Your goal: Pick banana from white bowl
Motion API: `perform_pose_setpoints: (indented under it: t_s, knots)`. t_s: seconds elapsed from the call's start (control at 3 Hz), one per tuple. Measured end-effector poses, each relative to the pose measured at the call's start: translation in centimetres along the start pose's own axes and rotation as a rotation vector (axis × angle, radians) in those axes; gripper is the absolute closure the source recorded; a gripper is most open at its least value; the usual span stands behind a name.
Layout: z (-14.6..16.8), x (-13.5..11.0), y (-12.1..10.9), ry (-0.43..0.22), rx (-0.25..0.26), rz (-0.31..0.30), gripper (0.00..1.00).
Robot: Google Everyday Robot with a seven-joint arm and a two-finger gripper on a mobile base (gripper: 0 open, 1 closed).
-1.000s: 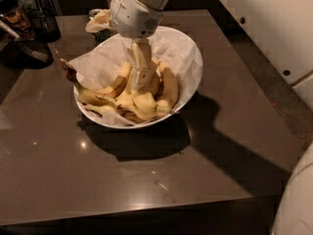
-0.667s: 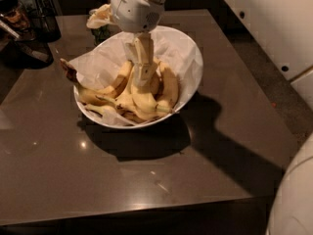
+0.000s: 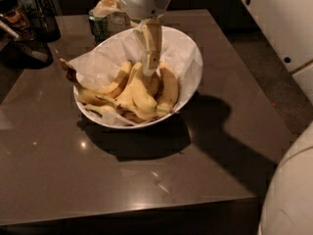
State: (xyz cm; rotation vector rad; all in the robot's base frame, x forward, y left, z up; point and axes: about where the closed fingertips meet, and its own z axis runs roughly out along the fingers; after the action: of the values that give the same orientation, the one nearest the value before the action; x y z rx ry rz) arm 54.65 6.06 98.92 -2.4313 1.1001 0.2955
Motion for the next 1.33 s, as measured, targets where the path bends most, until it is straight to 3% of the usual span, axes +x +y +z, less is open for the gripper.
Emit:
perform_pose_setpoints:
  t_s: [0.67,1.0,1.33]
  knots:
    - [3.9,0.7,1.2,-0.121,-0.004,-0.04,0.0]
    - [3.9,0.7,1.2,-0.121,-0.004,-0.04,0.0]
    - [5.3,0.6,0.5,-0.146,-0.055,-0.071,0.0]
